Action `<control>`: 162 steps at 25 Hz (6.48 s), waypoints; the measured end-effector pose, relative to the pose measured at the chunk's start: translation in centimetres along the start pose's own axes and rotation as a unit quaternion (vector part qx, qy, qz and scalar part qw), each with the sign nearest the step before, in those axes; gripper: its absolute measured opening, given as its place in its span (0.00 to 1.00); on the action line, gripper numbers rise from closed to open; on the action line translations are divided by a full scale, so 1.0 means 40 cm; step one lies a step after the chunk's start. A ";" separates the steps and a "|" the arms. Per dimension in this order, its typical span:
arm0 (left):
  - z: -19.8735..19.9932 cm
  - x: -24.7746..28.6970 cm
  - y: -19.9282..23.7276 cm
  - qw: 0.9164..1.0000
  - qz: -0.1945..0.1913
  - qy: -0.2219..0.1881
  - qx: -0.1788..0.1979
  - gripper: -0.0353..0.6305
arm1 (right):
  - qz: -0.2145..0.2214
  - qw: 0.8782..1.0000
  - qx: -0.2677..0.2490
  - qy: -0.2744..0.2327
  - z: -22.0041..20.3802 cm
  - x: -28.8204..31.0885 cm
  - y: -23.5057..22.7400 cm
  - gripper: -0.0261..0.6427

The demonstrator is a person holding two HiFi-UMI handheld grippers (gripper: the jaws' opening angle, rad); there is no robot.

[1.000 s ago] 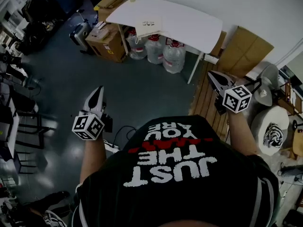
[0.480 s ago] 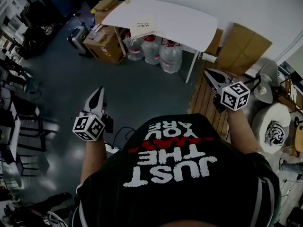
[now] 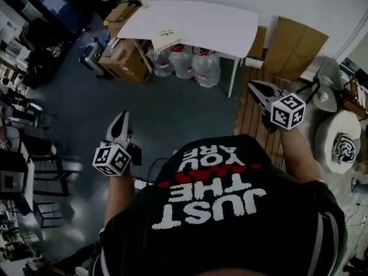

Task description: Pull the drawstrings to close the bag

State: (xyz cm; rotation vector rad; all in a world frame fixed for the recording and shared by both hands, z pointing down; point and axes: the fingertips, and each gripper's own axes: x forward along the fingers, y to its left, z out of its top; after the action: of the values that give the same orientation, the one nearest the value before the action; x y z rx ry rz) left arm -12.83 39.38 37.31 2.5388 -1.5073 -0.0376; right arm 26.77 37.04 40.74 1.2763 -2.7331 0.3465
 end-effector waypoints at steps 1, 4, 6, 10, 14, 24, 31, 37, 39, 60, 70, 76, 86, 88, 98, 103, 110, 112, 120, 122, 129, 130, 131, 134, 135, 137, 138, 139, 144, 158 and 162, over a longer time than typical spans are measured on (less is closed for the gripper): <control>-0.003 0.011 0.005 1.000 -0.002 0.002 -0.001 0.05 | -0.002 1.000 0.001 0.002 -0.005 0.004 -0.004 0.05; -0.012 0.054 0.020 1.000 -0.015 0.007 -0.004 0.05 | -0.012 1.000 0.007 0.008 -0.017 0.021 -0.026 0.05; -0.018 0.091 0.038 1.000 -0.027 0.011 -0.005 0.05 | -0.021 1.000 0.011 0.012 -0.019 0.041 -0.041 0.05; -0.040 0.184 0.119 0.999 -0.047 0.015 -0.016 0.05 | -0.041 0.999 0.012 0.020 -0.023 0.118 -0.075 0.05; -0.058 0.313 0.263 0.997 -0.064 0.016 -0.031 0.05 | -0.066 0.997 0.009 0.028 -0.012 0.246 -0.127 0.05; 0.026 0.716 0.668 0.990 -0.133 0.032 -0.027 0.05 | -0.115 0.993 0.022 0.026 0.106 0.730 -0.249 0.05; 0.036 0.907 0.836 0.987 -0.147 0.053 -0.038 0.05 | -0.121 0.991 0.026 0.048 0.142 0.952 -0.333 0.05; -0.017 1.006 0.906 0.986 -0.138 0.082 -0.052 0.05 | -0.113 0.989 0.040 0.085 0.110 1.066 -0.428 0.05; -0.043 1.037 0.914 0.986 -0.131 0.093 -0.054 0.05 | -0.106 0.989 0.040 0.096 0.099 1.097 -0.466 0.05; -0.391 1.315 0.830 0.962 0.047 0.267 -0.036 0.08 | 0.190 0.951 0.005 0.244 -0.059 1.454 -0.826 0.06; -0.795 1.324 0.930 0.889 -0.065 0.434 0.128 0.33 | 0.135 0.938 0.018 0.318 -0.266 1.497 -0.746 0.21; -0.915 1.389 0.949 0.873 -0.076 0.450 0.174 0.33 | 0.112 0.933 -0.006 0.341 -0.355 1.516 -0.754 0.22; -0.989 1.439 0.919 0.865 -0.090 0.459 0.180 0.33 | 0.113 0.918 -0.044 0.376 -0.441 1.565 -0.747 0.23; -0.999 1.437 0.916 0.864 -0.090 0.461 0.180 0.33 | 0.110 0.916 -0.046 0.383 -0.452 1.566 -0.745 0.23; -1.013 1.463 0.885 0.872 -0.099 0.453 0.158 0.30 | 0.103 0.910 -0.048 0.400 -0.486 1.562 -0.733 0.23; -0.988 1.469 0.890 0.887 -0.083 0.432 0.139 0.08 | 0.104 0.907 -0.054 0.404 -0.501 1.562 -0.721 0.19; -0.919 1.457 0.899 0.904 -0.088 0.409 0.090 0.07 | 0.146 0.915 0.175 0.334 -0.462 1.581 -0.713 0.05; -0.894 1.450 0.895 0.909 -0.097 0.400 0.062 0.07 | 0.166 0.904 0.263 0.292 -0.425 1.586 -0.717 0.05; -0.745 1.443 0.900 0.932 -0.143 0.315 -0.112 0.07 | 0.239 0.855 0.429 0.167 -0.281 1.617 -0.715 0.05; -0.690 1.442 0.902 0.932 -0.160 0.274 -0.177 0.07 | 0.247 0.850 0.441 0.147 -0.250 1.626 -0.713 0.05; -0.520 1.451 0.869 0.910 -0.230 0.166 -0.304 0.07 | 0.270 0.833 0.474 0.092 -0.155 1.636 -0.723 0.05; -0.495 1.453 0.864 0.907 -0.238 0.152 -0.313 0.07 | 0.274 0.832 0.474 0.087 -0.140 1.635 -0.723 0.05; -0.471 1.455 0.858 0.904 -0.246 0.138 -0.320 0.07 | 0.278 0.833 0.472 0.082 -0.124 1.633 -0.723 0.05; -0.391 1.460 0.838 0.899 -0.268 0.099 -0.333 0.07 | 0.287 0.835 0.464 0.069 -0.073 1.624 -0.726 0.05; -0.363 1.463 0.832 0.897 -0.275 0.088 -0.335 0.07 | 0.289 0.837 0.461 0.063 -0.054 1.621 -0.729 0.05; -0.308 1.471 0.823 0.894 -0.287 0.064 -0.338 0.07 | 0.294 0.839 0.455 0.050 -0.012 1.617 -0.735 0.05; -0.280 1.475 0.820 0.893 -0.292 0.053 -0.339 0.07 | 0.298 0.840 0.451 0.044 0.011 1.615 -0.737 0.05; -0.252 1.479 0.818 0.891 -0.296 0.041 -0.341 0.07 | 0.301 0.841 0.447 0.037 0.035 1.613 -0.738 0.05; -0.096 1.487 0.818 0.883 -0.316 -0.024 -0.347 0.07 | 0.315 0.848 0.427 0.002 0.162 1.603 -0.753 0.05; 0.263 1.459 0.872 0.895 -0.323 -0.120 -0.285 0.07 | 0.340 0.862 0.366 -0.090 0.500 1.583 -0.751 0.05; 0.331 1.432 0.894 0.888 -0.329 -0.146 -0.287 0.07 | 0.344 0.860 0.360 -0.117 0.572 1.566 -0.748 0.05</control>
State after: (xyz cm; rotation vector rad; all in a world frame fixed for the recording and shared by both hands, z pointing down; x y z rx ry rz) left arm -17.73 -29.20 34.77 2.4439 -0.4894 -0.8514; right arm 9.52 -33.76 35.30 0.3176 -3.3235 1.4700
